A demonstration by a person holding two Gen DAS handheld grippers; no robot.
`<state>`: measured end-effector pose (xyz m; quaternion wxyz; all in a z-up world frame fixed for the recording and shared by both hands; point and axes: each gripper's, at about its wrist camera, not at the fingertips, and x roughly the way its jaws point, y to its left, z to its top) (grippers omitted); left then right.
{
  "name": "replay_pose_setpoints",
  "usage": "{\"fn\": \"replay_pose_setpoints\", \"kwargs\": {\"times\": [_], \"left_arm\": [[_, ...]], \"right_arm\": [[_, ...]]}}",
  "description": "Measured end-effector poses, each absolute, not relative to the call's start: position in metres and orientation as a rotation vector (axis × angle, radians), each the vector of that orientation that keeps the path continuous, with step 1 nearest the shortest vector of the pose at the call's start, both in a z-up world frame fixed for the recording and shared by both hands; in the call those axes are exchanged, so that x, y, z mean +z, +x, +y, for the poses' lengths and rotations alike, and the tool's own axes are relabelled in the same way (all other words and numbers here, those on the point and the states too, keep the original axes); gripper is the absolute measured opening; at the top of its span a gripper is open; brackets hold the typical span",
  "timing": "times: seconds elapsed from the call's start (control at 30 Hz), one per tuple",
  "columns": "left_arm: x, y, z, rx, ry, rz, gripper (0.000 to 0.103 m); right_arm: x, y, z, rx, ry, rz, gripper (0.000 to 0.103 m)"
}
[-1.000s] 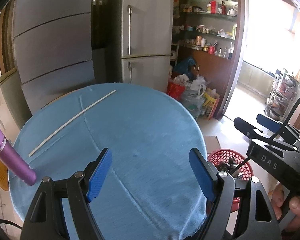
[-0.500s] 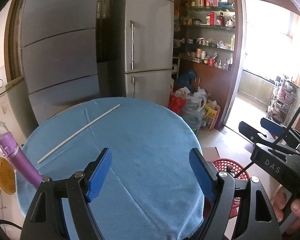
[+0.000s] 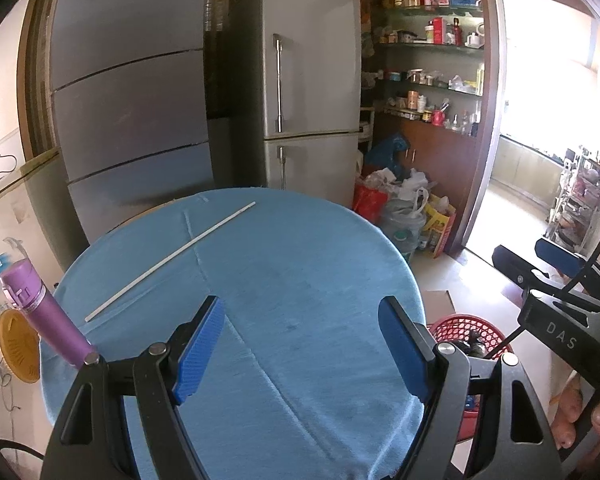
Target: Collect trash
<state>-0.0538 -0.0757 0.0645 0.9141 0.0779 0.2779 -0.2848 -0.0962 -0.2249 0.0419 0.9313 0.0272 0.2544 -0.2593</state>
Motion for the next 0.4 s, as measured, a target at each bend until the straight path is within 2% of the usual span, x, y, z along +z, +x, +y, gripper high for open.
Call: {"fn": "replay_pose_setpoints", "kwargs": {"times": [0.4], "left_arm": [[0.053, -0.033, -0.086, -0.578, 0.171, 0.602, 0.080]], "right_arm": [[0.028, -0.074, -0.243, -0.522, 0.078, 0.567, 0.071]]}}
